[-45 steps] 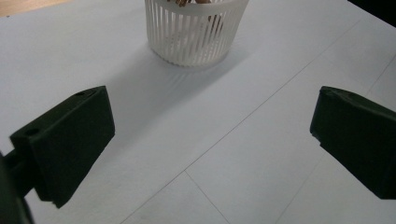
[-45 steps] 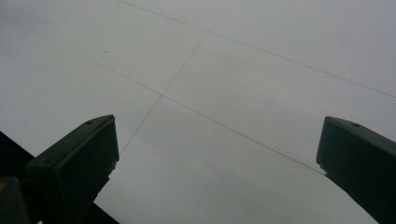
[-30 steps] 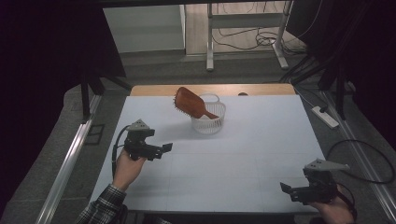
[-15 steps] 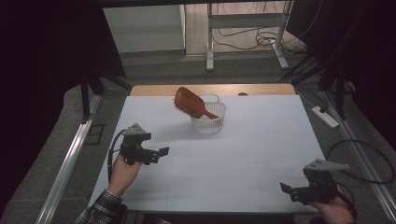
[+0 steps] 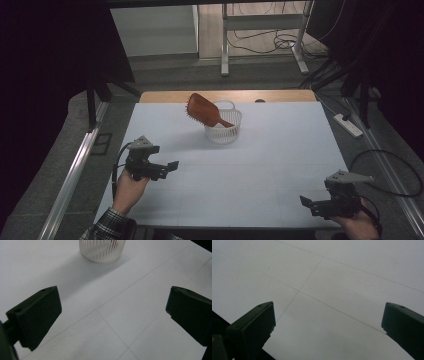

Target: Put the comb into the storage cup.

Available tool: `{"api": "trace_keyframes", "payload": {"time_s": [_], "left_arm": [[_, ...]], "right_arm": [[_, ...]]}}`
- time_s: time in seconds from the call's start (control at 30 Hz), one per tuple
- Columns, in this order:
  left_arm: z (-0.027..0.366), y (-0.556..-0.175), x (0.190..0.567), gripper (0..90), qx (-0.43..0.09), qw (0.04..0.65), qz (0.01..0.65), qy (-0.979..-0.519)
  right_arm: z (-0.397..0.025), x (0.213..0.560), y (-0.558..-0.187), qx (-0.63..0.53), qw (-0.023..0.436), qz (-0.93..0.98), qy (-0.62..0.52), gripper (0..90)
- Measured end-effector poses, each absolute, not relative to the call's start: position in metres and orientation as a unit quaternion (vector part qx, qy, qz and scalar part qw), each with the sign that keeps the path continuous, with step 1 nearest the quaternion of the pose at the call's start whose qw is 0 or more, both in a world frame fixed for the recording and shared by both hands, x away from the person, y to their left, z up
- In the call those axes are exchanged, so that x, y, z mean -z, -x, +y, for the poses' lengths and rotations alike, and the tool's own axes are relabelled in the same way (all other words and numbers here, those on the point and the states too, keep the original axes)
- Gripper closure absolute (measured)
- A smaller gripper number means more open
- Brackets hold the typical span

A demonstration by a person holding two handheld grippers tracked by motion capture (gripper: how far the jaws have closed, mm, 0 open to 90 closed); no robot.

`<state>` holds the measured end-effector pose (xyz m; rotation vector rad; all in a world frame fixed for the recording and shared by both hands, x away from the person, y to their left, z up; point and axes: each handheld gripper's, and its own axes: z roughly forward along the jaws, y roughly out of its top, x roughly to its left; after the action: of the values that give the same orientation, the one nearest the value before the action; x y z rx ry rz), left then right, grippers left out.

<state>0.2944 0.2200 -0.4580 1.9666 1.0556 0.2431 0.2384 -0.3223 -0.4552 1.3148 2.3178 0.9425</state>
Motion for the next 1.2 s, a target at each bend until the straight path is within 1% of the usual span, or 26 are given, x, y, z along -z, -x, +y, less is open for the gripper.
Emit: {"api": "trace_keyframes", "payload": {"time_s": [1.2], "left_arm": [[0.228, -0.272, 0.464, 0.1, -0.095, 0.43, 0.431, -0.788]], "right_arm": [[-0.322, 0.455, -0.238, -0.329, 0.157, 0.81, -0.46, 0.0]]}}
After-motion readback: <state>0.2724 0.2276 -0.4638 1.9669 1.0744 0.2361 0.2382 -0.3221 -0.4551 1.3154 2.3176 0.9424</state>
